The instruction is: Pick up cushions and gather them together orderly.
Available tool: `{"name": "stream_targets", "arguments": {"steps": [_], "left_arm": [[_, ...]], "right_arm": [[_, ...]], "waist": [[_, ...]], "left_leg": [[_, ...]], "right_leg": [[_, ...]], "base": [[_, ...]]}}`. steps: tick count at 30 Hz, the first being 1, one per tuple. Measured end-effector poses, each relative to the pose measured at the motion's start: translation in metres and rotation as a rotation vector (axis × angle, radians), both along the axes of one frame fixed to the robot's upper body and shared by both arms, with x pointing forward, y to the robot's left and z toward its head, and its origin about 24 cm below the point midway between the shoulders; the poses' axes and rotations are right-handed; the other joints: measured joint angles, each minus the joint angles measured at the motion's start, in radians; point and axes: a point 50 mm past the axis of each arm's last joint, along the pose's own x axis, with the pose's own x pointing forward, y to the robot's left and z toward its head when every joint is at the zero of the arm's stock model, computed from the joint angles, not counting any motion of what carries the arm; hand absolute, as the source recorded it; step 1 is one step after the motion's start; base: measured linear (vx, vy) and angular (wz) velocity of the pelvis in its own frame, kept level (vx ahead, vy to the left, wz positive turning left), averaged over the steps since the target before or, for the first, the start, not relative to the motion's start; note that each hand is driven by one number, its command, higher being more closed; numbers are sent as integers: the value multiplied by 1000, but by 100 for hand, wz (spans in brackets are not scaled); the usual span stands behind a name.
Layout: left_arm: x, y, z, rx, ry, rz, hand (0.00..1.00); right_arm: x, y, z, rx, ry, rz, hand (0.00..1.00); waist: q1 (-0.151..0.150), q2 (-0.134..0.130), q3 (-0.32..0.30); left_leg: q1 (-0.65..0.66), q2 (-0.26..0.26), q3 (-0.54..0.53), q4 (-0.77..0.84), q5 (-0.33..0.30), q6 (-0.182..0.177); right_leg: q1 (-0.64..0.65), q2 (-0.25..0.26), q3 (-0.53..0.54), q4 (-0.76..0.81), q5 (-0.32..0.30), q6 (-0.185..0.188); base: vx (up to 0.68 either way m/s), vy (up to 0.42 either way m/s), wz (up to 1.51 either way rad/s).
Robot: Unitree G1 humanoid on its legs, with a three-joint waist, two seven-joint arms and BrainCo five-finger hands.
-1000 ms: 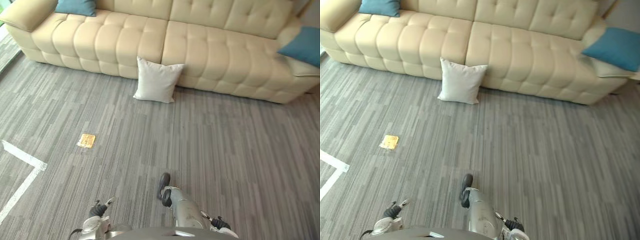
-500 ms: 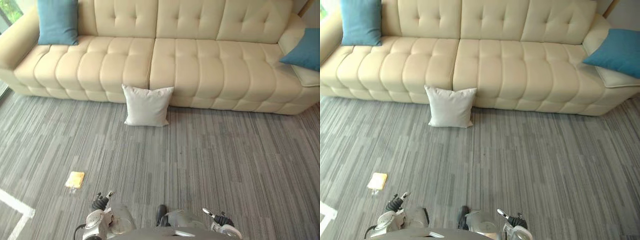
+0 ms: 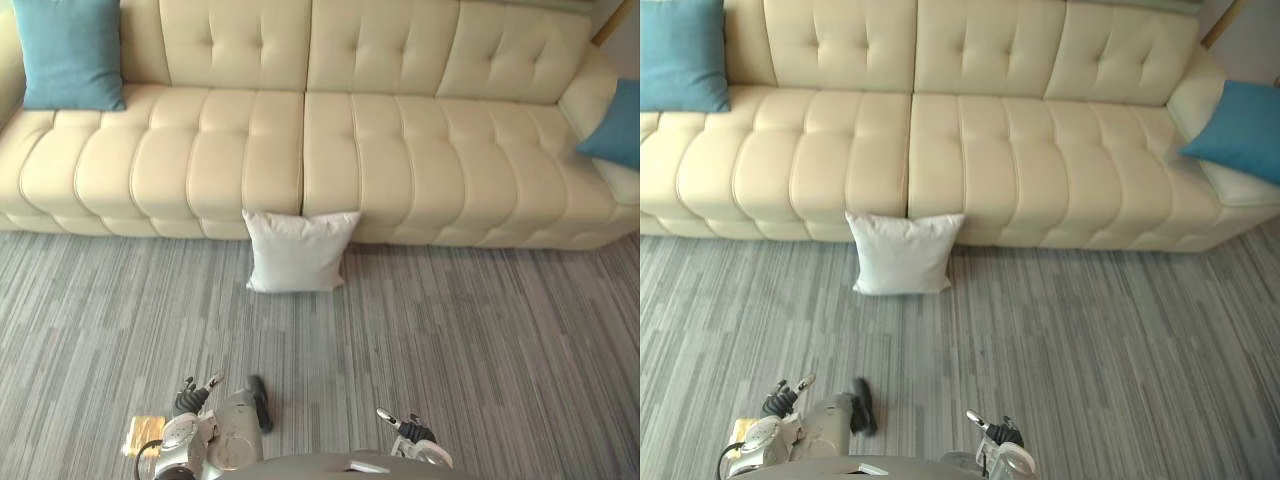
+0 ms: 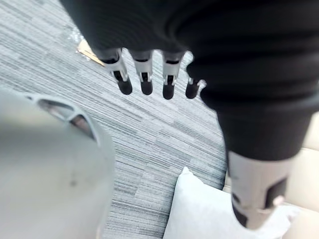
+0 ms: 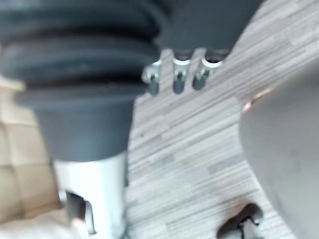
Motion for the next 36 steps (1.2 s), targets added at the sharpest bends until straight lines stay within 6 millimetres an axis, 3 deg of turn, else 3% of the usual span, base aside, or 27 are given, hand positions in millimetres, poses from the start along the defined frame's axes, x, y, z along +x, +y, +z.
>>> {"name": "stream_targets", "arguments": {"steps": [2, 4, 6, 8, 10, 12, 13, 14, 15, 16, 17, 19, 21, 22, 23, 25, 27, 29, 30, 31, 32, 33, 36], "left_arm": [[-1, 0, -1, 4, 17, -19, 0], [-3, 0, -2, 1, 24, -18, 0], [-4, -3, -3, -6, 32, -20, 0], [-3, -6, -3, -14, 27, -19, 0], [-4, -11, -5, -28, 33, -19, 0], [-4, -11, -5, -29, 34, -18, 0], [-4, -11, -5, -28, 34, -16, 0], [-4, -14, -6, -38, 39, -15, 0], [-6, -21, -8, -60, 53, -16, 0], [-3, -32, -9, -88, 46, -30, 0], [0, -45, -8, -120, 33, -47, 0], [1, -46, -8, -127, 26, -47, 0], [5, -44, -6, -124, 8, -35, 0], [6, -41, -4, -121, -10, -17, 0], [5, -37, -4, -119, -14, 4, 0], [2, -32, -3, -109, -19, 21, 0], [3, -31, -2, -105, -28, 23, 0], [6, -31, 0, -102, -39, 22, 0], [8, -31, 0, -101, -45, 18, 0], [8, -33, 0, -104, -42, 18, 0], [10, -31, 1, -93, -43, 9, 0], [11, -22, 2, -63, -42, -2, 0], [8, -15, 1, -42, -25, -11, 0]], "right_arm": [[4, -2, 2, -12, -13, 15, 0], [5, -2, 2, -14, -20, 14, 0], [7, -2, 3, -16, -29, 16, 0], [11, -4, 5, -21, -39, 18, 0], [14, -6, 6, -25, -48, 14, 0], [14, -6, 6, -23, -46, 7, 0], [11, -6, 5, -19, -42, -4, 0], [11, -6, 5, -15, -43, -8, 0], [15, -13, 8, -35, -60, -11, 0], [16, -19, 10, -55, -68, -10, 0], [19, -23, 13, -63, -84, -23, 0], [18, -22, 12, -57, -80, -33, 0], [15, -22, 11, -55, -66, -30, 0], [13, -20, 10, -54, -58, -17, 0], [12, -21, 10, -60, -55, -5, 0], [9, -21, 9, -60, -46, -6, 0], [6, -21, 8, -58, -33, -8, 0], [5, -21, 7, -56, -29, -11, 0], [4, -21, 7, -54, -22, -14, 0], [2, -23, 7, -56, -19, -18, 0], [1, -20, 5, -48, -11, -17, 0], [-1, -11, 3, -23, -10, -21, 0], [-4, -2, 1, -1, 0, -22, 0]], "waist": [[-10, 8, 4], [-16, 10, 5], [-25, 11, 6], [-38, 18, 5], [-44, 33, 7], [-45, 32, 9], [-45, 25, 11], [-47, 22, 6], [-49, 57, 10], [-50, 77, 6], [-49, 114, 0], [-56, 112, 3], [-58, 107, 8], [-49, 107, 8], [-42, 111, 7], [-40, 113, 7], [-29, 110, 6], [-13, 107, 9], [-9, 104, 10], [-11, 111, 6], [-6, 93, -2], [-19, 54, -13], [-11, 25, -20]], "left_leg": [[99, -13, -8, -61, -21, -2], [171, -13, -15, -108, -30, -10], [250, -12, -17, -158, -29, -21], [295, 0, -23, -188, -36, -42], [332, 35, -24, -198, -59, -89], [367, 52, -25, -198, -84, -124], [397, 52, -30, -198, -111, -154], [429, 55, -43, -202, -130, -174], [452, 74, -61, -222, -135, -172], [460, 86, -84, -238, -135, -172], [462, 97, -126, -228, -121, -171], [440, 118, -169, -128, -94, -176], [354, 153, -223, 118, -74, -211], [275, 178, -240, 323, -57, -238], [205, 206, -224, 480, -58, -237], [137, 227, -174, 571, -75, -208], [97, 227, -140, 542, -98, -175], [82, 218, -123, 404, -128, -164], [71, 199, -136, 224, -119, -160], [72, 183, -147, 97, -37, -139], [87, 147, -148, 63, -16, -133], [97, 108, -149, 28, -7, -119], [97, 84, -150, 21, -10, -114]], "right_leg": [[-140, -23, -47, 265, -15, -16], [-201, -27, -108, 303, -44, -37], [-245, -22, -172, 233, -93, -60], [-297, 15, -201, 40, -110, -81], [-341, 79, -193, -227, -35, -102], [-343, 99, -183, -370, 48, -103], [-329, 101, -149, -451, 122, -97], [-314, 106, -147, -429, 215, -111], [-324, 121, -162, -362, 170, -143], [-349, 131, -171, -303, 113, -147], [-357, 140, -183, -248, 52, -166], [-319, 142, -207, -225, 4, -163], [-256, 142, -232, -229, -32, -172], [-217, 150, -238, -232, -55, -179], [-177, 170, -238, -255, -67, -189], [-120, 179, -233, -289, -74, -198], [-76, 175, -219, -324, -62, -186], [-47, 161, -188, -341, -48, -169], [-36, 141, -171, -332, -43, -151], [-33, 141, -167, -328, -44, -129], [-30, 125, -140, -332, -47, -104], [-28, 101, -116, -367, -31, -101], [0, 84, -109, -417, 2, -89]], "base": [[354, 132, 16], [275, 40, 2], [298, -54, 14], [307, -160, 16], [344, -239, 0], [301, -219, 0], [337, -271, 4], [484, -376, 14], [467, -333, 16], [437, -271, 17], [290, -166, 10], [348, -209, 35], [350, -178, 45], [284, -72, 8], [283, -42, -4], [320, 42, -18], [330, 98, -27], [317, 210, -40], [256, 262, -33], [249, 279, -28], [208, 226, 9], [190, 209, 19], [162, 167, 19]]}}
